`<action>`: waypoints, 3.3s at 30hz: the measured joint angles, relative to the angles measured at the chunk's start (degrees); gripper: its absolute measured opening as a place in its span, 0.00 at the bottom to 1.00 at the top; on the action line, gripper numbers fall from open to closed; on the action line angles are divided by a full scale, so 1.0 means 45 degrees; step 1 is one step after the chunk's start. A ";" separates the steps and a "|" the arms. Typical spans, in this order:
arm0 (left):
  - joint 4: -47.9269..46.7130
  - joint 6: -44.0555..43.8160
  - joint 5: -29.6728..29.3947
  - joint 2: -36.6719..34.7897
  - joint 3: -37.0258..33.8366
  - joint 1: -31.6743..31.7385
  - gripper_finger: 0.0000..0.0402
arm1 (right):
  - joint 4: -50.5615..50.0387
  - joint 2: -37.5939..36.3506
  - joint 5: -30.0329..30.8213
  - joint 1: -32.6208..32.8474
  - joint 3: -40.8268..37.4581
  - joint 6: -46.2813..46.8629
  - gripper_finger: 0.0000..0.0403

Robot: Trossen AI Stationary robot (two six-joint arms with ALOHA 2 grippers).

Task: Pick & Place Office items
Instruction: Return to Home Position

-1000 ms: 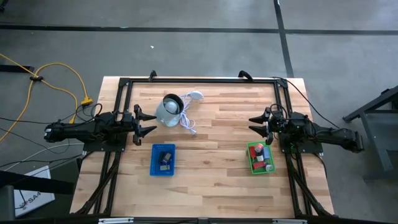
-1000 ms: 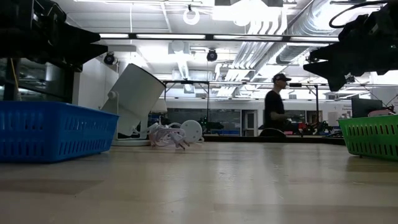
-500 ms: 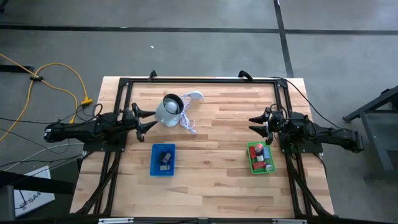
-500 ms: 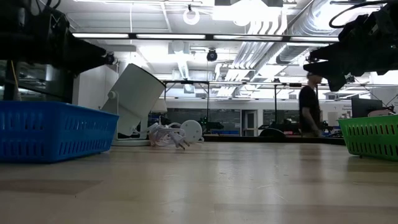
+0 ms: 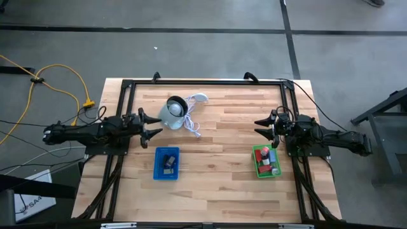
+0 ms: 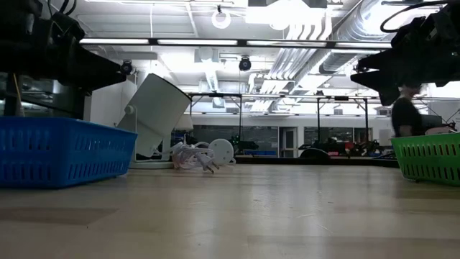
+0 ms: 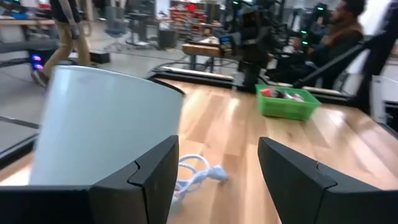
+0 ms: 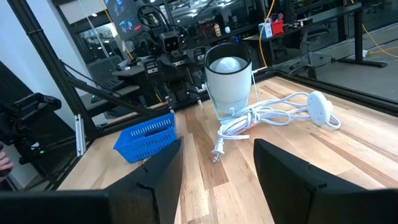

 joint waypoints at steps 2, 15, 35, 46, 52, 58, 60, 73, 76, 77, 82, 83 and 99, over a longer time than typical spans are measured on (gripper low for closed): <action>-0.0057 -0.0015 0.0514 0.0016 0.0000 0.0000 0.53 | 0.0000 0.0000 0.0000 0.0000 -0.0005 0.0000 0.46; -0.0205 -0.0014 0.1439 0.0016 0.0000 0.0000 0.53 | 0.0000 0.0000 0.0000 0.0000 -0.0001 0.0000 0.46; -0.0205 -0.0009 0.1436 0.0016 0.0000 0.0000 0.53 | 0.0000 0.0000 0.0000 0.0000 -0.0005 0.0000 0.46; -0.0205 -0.0009 0.1434 0.0016 0.0000 0.0000 0.53 | 0.0000 0.0000 0.0000 0.0000 -0.0005 0.0000 0.46; -0.0205 -0.0004 0.1434 0.0016 0.0000 0.0000 0.53 | -0.0001 0.0000 0.0000 0.0000 -0.0004 0.0000 0.46; -0.0205 -0.0004 0.1434 0.0016 0.0000 0.0000 0.53 | 0.0000 0.0000 0.0000 0.0000 0.0000 0.0000 0.46; -0.0205 -0.0004 0.1434 0.0016 0.0000 0.0000 0.53 | 0.0000 0.0000 0.0000 0.0000 -0.0002 -0.0003 0.46; -0.0202 -0.0004 0.1432 0.0016 0.0000 0.0000 0.53 | 0.0000 0.0000 0.0000 0.0004 -0.0001 0.0000 0.46; -0.0203 -0.0004 0.1434 0.0016 0.0000 0.0000 0.53 | 0.0000 0.0000 0.0000 0.0000 -0.0005 0.0000 0.46; -0.0200 0.0000 0.1434 0.0016 0.0000 0.0000 0.53 | 0.0000 0.0000 0.0000 0.0000 0.0000 0.0000 0.46; -0.0200 -0.0003 0.1431 0.0016 0.0000 0.0005 0.53 | 0.0000 0.0000 0.0000 0.0003 -0.0003 -0.0002 0.46; -0.0200 -0.0004 0.1434 0.0016 0.0000 0.0000 0.53 | 0.0000 0.0000 0.0000 0.0001 -0.0005 0.0000 0.46; -0.0200 -0.0004 0.1429 0.0016 0.0000 0.0000 0.53 | 0.0000 0.0000 0.0000 0.0000 -0.0005 0.0000 0.46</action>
